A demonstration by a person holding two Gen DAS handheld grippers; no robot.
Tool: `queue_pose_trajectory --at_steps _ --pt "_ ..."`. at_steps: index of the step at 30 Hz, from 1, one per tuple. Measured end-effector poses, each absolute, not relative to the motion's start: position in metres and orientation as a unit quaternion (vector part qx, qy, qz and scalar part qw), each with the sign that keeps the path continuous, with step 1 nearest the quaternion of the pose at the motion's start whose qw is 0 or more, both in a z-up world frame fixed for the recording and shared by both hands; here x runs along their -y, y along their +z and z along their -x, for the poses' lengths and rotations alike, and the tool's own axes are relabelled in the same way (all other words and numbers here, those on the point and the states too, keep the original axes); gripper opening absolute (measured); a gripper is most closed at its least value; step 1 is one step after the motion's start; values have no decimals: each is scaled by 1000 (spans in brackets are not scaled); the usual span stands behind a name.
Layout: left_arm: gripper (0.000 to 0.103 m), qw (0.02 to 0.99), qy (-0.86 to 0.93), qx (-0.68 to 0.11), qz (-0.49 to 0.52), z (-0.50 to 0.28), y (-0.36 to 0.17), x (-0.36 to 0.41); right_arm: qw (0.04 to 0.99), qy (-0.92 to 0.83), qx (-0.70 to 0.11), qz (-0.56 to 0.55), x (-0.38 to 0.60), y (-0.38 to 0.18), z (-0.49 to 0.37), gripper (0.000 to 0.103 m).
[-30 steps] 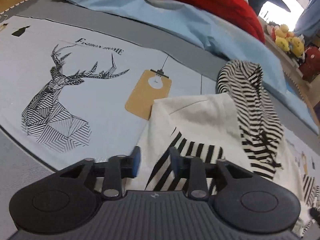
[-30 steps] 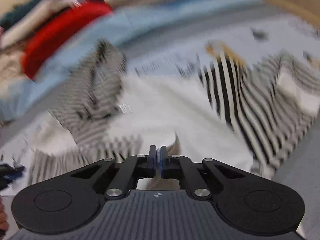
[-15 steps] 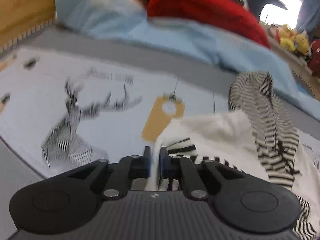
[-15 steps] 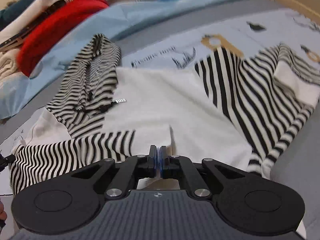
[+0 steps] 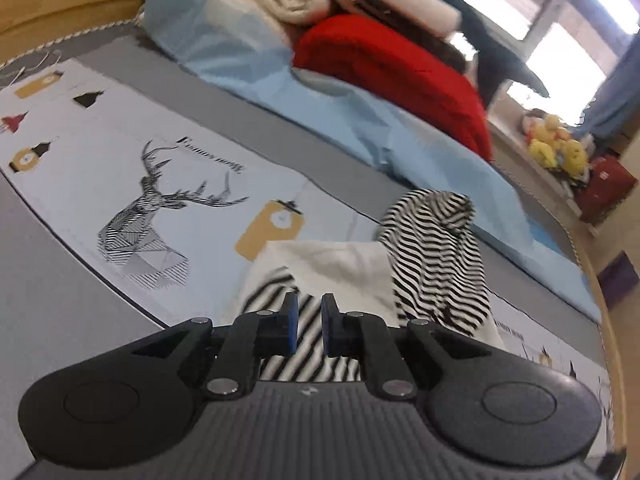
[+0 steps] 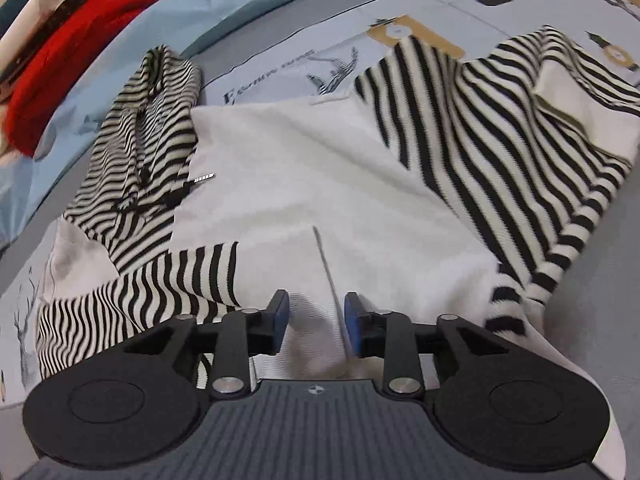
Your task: Fold small clothes
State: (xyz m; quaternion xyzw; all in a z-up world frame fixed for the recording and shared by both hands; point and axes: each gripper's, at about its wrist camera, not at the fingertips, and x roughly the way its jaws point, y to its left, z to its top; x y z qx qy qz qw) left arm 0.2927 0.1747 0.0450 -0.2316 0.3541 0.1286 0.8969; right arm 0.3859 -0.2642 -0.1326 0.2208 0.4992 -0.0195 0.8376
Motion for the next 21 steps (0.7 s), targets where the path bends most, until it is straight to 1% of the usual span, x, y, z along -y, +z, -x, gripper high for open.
queue_pose_trajectory --at_steps 3,4,5,6,7,10,12,13,15,18,19,21 --pt "11 897 113 -378 200 -303 32 -164 848 -9 -492 -196 254 -136 -383 33" --pt "11 896 115 -378 202 -307 30 -165 854 -3 -489 -179 247 -135 -382 29" --pt "11 896 114 -379 204 -312 29 -167 859 1 -485 -163 243 -134 -382 12" --pt "11 896 108 -379 204 -315 28 -167 865 4 -481 -145 238 -133 -382 3" --pt "11 897 100 -380 200 -318 27 -168 871 7 -473 -130 236 -130 -381 1" --pt "11 894 91 -399 182 -322 18 -165 891 18 -432 -139 238 -112 -380 1" --pt "11 890 69 -413 181 -325 11 -161 914 11 -387 -124 240 -93 -376 1" --pt "11 886 54 -423 185 -327 6 -159 919 8 -377 -117 241 -88 -375 1" --pt "11 874 30 -445 192 -330 -4 -154 914 -9 -390 -109 244 -92 -377 1" --pt "11 855 8 -485 185 -332 -22 -140 877 -23 -466 -115 250 -117 -383 2" --pt "11 850 1 -496 178 -332 -27 -134 876 -35 -466 -121 251 -119 -382 6" --pt "11 841 -12 -513 171 -332 -36 -125 888 -35 -442 -126 251 -112 -376 6"
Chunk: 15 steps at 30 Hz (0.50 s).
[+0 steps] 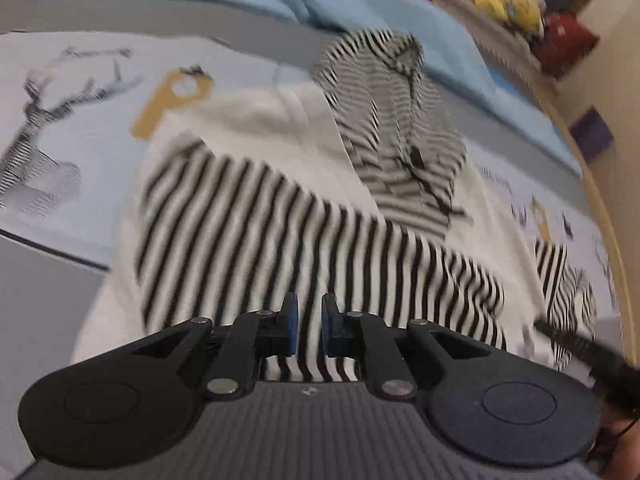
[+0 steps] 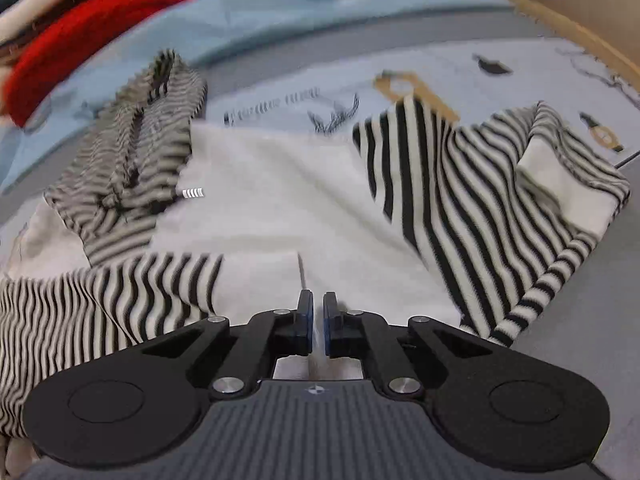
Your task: Fold small clothes
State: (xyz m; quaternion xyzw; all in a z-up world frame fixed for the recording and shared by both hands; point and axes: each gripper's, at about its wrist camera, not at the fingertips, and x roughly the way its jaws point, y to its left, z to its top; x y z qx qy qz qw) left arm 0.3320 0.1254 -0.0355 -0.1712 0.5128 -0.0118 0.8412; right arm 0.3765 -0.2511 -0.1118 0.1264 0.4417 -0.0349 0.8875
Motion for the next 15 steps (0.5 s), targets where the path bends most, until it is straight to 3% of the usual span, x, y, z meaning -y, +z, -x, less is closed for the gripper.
queue_pose_trajectory --at_steps 2,4,6,9,12,15 --pt "17 831 -26 -527 178 -332 -46 -120 891 -3 -434 -129 247 -109 -376 7" --pt "30 816 -19 -551 173 -333 -61 -116 864 13 -482 -143 249 -124 -381 9" --pt "30 798 0 -584 148 -333 -80 -112 845 -6 -505 -175 261 -136 -381 9" --pt "32 807 3 -571 152 -334 -70 -111 863 -30 -466 -191 278 -118 -380 11" --pt "40 831 -4 -536 146 -334 -52 -105 892 -55 -399 -206 309 -90 -378 13" --pt "40 835 -4 -536 126 -337 -52 -96 900 -114 -352 -233 359 -79 -376 13"
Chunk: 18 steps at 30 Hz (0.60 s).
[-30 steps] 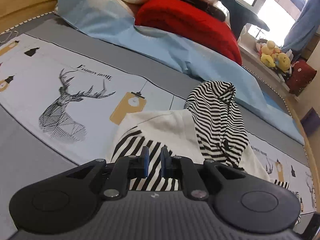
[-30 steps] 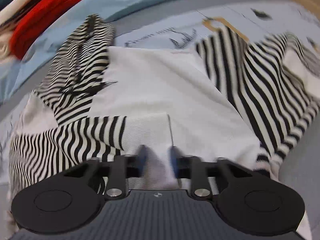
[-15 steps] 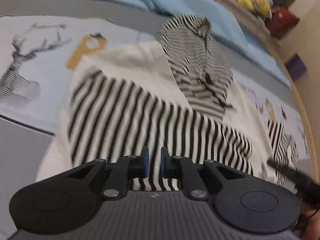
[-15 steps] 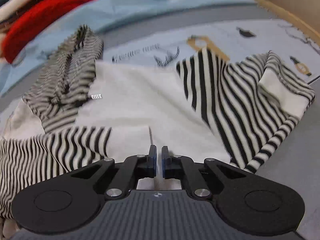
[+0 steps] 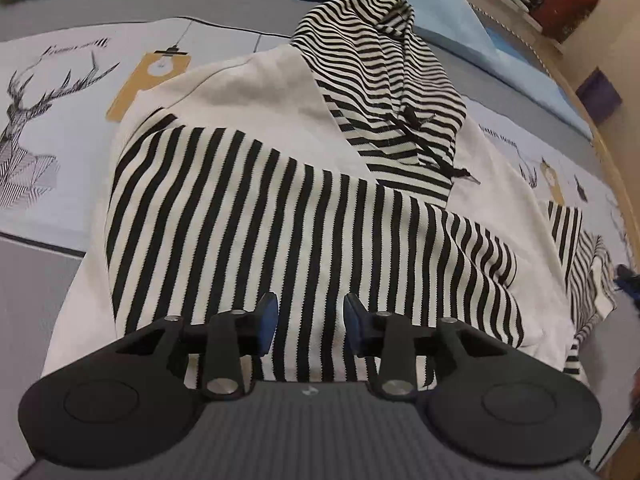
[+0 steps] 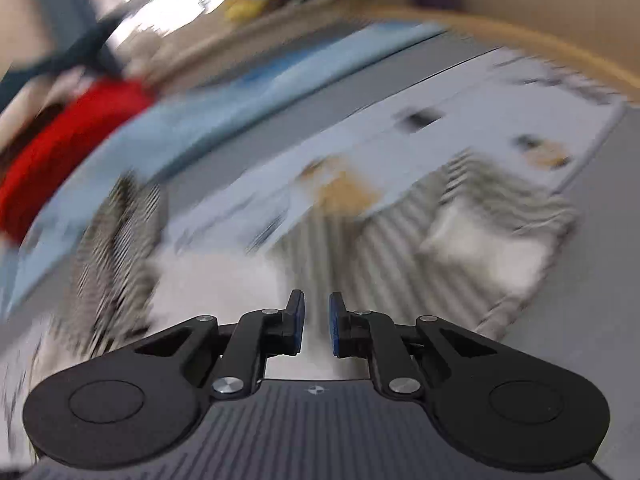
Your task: Fold small clothes
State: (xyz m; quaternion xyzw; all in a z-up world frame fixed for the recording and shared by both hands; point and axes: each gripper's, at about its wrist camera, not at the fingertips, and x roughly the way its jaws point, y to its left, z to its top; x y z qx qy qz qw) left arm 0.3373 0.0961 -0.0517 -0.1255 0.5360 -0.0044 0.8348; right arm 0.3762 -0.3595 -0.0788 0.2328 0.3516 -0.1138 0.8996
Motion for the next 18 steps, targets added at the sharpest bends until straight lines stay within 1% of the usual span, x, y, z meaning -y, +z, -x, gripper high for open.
queue_pose_trajectory --at_steps 3,8,10,12,14,18 --pt "40 835 -5 -537 123 -341 -52 -90 887 -170 -338 -266 415 -83 -368 13" --pt "40 841 -11 -527 122 -343 -47 -84 845 -209 -354 -342 485 -111 -360 13" --pt "40 841 -11 -526 126 -343 -47 -83 833 -210 -360 -364 499 -121 -357 14" --pt "40 841 -10 -526 127 -344 -47 -82 827 -211 -366 -371 504 -128 -358 17" --pt "40 841 -11 -526 127 -343 -47 -82 823 -211 -373 -373 503 -133 -360 23" --pt "40 842 -10 -523 130 -344 -47 -83 822 -211 -378 -371 499 -140 -365 23"
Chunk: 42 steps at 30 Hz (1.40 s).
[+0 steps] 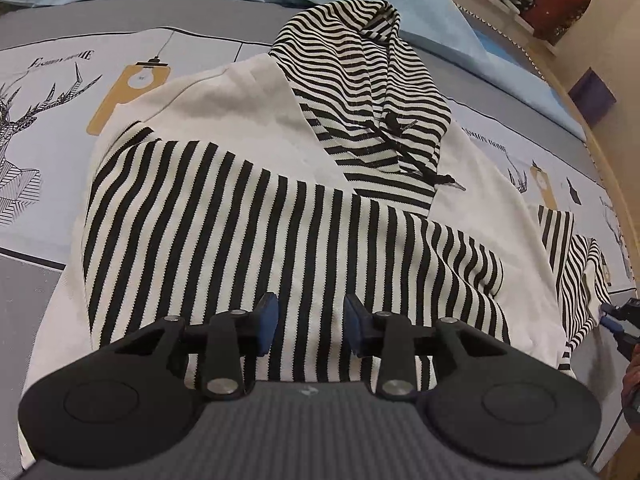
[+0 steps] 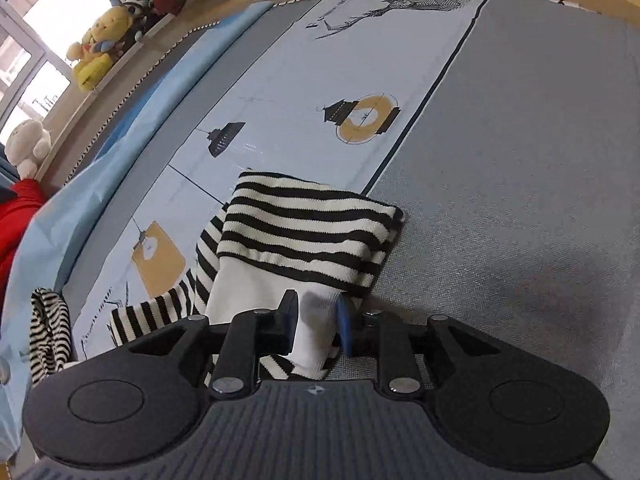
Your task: Fold small clothes
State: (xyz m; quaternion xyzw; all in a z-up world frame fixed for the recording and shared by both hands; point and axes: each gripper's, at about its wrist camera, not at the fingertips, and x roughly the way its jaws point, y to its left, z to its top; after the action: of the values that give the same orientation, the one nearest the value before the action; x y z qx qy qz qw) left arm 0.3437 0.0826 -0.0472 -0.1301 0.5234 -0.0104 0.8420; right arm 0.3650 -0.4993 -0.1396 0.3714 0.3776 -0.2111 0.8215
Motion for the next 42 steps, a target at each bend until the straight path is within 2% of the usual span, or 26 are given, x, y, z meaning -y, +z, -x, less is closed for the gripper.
queue_pose_trajectory --at_steps 3,5,7,14,16,22,28,39,41,42 --pt "40 842 -10 -522 132 -344 -47 -84 817 -221 -385 -368 496 -140 -369 22" --pt "40 843 -11 -521 135 -344 -46 -85 823 -224 -376 -362 493 -136 -368 5" --pt "40 845 -13 -514 143 -343 -43 -87 832 -226 -363 -355 487 -126 -367 3" --pt "40 826 -103 -486 267 -342 -36 -80 828 -105 -283 -473 422 -76 -347 3" --pt "50 799 -144 -487 322 -343 -41 -73 804 -45 -270 -528 393 -75 -341 3" --pt "67 696 -221 -485 482 -346 -65 -61 745 42 -303 -593 313 -97 -339 3" --pt "68 656 -217 -506 516 -350 -87 -49 739 70 -342 -577 266 -105 -335 3" --pt "66 632 -182 -475 584 -360 -99 -66 753 100 -341 -554 251 -99 -327 2" --pt "59 630 -178 -473 590 -360 -98 -70 756 111 -343 -547 245 -98 -326 2" --pt "41 634 -178 -469 589 -360 -96 -72 756 115 -343 -546 243 -98 -324 2"
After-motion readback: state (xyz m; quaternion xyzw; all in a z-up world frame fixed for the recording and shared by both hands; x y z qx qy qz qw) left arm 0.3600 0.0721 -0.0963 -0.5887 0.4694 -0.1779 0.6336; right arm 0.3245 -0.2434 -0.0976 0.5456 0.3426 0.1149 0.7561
